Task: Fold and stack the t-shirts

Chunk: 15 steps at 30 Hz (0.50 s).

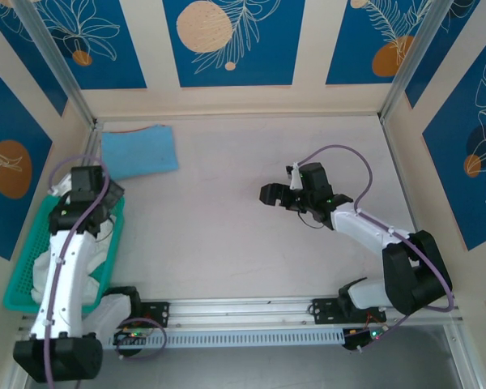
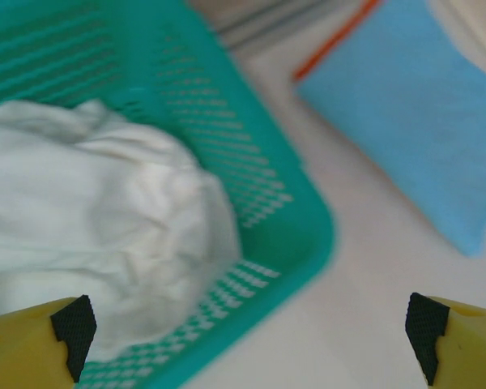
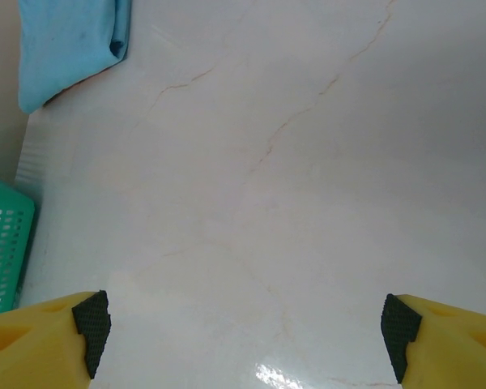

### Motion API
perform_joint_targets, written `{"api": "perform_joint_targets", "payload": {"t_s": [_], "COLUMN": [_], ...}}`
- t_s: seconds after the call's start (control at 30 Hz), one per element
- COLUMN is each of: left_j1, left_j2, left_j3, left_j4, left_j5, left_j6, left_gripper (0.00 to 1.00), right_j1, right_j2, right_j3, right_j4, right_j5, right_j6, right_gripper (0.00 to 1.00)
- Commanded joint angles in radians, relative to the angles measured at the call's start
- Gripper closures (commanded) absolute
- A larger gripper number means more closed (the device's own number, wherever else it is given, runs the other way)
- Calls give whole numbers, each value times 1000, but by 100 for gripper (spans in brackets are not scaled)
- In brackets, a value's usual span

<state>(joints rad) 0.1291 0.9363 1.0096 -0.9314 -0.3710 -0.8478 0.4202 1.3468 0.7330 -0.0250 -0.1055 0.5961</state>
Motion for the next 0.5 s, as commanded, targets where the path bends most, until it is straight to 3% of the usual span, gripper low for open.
{"api": "perform_joint_targets", "payload": {"t_s": [0.0,0.1,0.17,0.27,0.33,0.47], "left_j1": [156,365,448,487,520,530], "left_j2": [42,111,186,329,408,461], "left_j3": [-62,-165,-210,-205,-192,-182], "left_j4": [-63,36,115,162,201,219], "left_j5": [68,310,417,377,452,466], "left_j6": [-6,-25,-43,-46,-28,-22], "left_gripper": [0,0,0,0,0,7], "right_j1": [16,31,41,53,59,77], "right_j2": [-1,8,14,25,28,38], "right_j3": [23,34,43,54,58,73], "right_j4": [-30,-40,-48,-57,-60,-73], "right_j5": [-8,-10,-10,-12,-16,-17], "right_j6": [-28,-37,-45,-54,-59,-74], "right_gripper": [11,11,11,11,11,11]}}
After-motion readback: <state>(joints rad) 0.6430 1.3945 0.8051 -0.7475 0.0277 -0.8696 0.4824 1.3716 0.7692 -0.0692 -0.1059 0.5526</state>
